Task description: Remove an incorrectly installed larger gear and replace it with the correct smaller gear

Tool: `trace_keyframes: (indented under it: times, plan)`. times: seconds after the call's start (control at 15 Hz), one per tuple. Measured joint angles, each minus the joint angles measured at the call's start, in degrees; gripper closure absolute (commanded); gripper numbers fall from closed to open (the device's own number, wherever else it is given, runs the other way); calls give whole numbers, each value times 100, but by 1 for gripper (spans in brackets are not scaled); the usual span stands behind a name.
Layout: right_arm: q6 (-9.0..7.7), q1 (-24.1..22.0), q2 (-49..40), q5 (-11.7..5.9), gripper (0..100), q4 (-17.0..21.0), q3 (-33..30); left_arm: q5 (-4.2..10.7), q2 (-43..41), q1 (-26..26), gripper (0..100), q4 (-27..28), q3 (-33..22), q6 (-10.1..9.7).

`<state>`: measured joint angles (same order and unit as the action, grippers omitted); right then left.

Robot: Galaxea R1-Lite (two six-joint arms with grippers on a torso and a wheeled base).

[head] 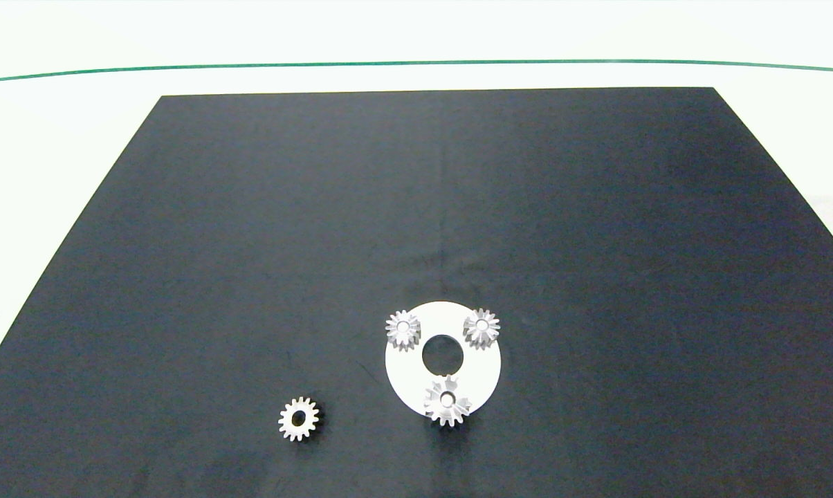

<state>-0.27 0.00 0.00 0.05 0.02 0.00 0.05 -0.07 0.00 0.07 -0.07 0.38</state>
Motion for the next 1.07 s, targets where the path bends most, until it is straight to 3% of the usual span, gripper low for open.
trace_keyframes:
  times: [0.27, 0.47, 0.53, 1.07]
  plan:
    - [-74, -5, 0, 2, 0, 7, 0, 24, 0, 0, 0, -12, 5, 0]
    - [-386, -10, 0, -7, 0, 39, 0, 11, 0, 0, 0, 6, 5, -17]
    - [-417, -10, 0, -5, 0, 44, 0, 11, 0, 0, 0, 6, 2, -24]
    - [-452, -16, 0, -12, 0, 44, -10, 33, 0, 0, 0, 28, -22, -104]
